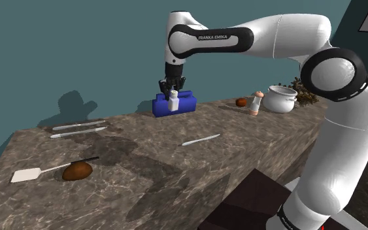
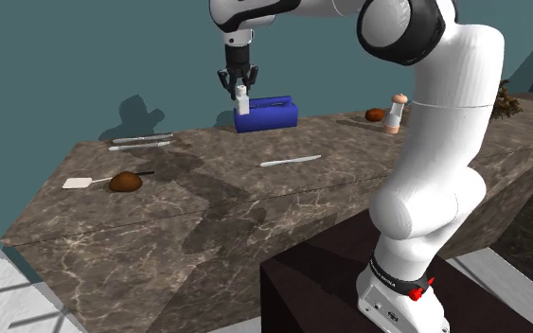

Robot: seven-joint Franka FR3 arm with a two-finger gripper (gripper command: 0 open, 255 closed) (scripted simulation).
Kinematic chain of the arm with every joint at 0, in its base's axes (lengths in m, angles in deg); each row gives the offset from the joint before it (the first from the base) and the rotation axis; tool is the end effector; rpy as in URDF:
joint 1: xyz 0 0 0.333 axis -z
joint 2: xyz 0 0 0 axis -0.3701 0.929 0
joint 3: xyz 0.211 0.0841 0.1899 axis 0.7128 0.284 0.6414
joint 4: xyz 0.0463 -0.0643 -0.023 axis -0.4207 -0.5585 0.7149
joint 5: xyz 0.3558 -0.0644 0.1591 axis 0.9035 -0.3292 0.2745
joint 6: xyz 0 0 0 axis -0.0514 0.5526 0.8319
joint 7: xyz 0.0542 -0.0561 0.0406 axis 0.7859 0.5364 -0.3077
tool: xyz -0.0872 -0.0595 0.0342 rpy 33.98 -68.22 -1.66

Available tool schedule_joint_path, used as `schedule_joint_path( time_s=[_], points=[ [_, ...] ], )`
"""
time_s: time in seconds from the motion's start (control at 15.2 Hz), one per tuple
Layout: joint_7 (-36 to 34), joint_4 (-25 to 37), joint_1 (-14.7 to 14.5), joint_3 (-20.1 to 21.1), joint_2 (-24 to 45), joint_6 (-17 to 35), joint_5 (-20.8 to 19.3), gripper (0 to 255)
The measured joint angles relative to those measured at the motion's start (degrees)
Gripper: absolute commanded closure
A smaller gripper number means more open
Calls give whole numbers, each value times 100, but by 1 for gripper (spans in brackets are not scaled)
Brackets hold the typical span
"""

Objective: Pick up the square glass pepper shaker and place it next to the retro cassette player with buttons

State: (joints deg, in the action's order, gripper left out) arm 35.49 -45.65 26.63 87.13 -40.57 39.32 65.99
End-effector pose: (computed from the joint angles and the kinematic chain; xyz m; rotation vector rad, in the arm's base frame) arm 0.6068 0.1226 0.5356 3.1054 0.0372 0.1386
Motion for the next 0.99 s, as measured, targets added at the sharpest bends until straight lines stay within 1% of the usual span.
schedule_joint_path(
  time_s=[0.33, 0.4, 0.73, 0.79, 0.86, 0.99],
  points=[
    [516, 745, 258, -210, 547, -185, -76, 255],
    [632, 817, 328, -251, 604, -194, -68, 255],
    [1115, 2023, 526, -429, 1398, -592, -161, 255],
    [1228, 2178, 592, -464, 1513, -627, -162, 255],
    [1268, 2380, 595, -484, 1671, -669, -187, 255],
    [1311, 2245, 642, -496, 1671, -536, -178, 255]
  ],
)
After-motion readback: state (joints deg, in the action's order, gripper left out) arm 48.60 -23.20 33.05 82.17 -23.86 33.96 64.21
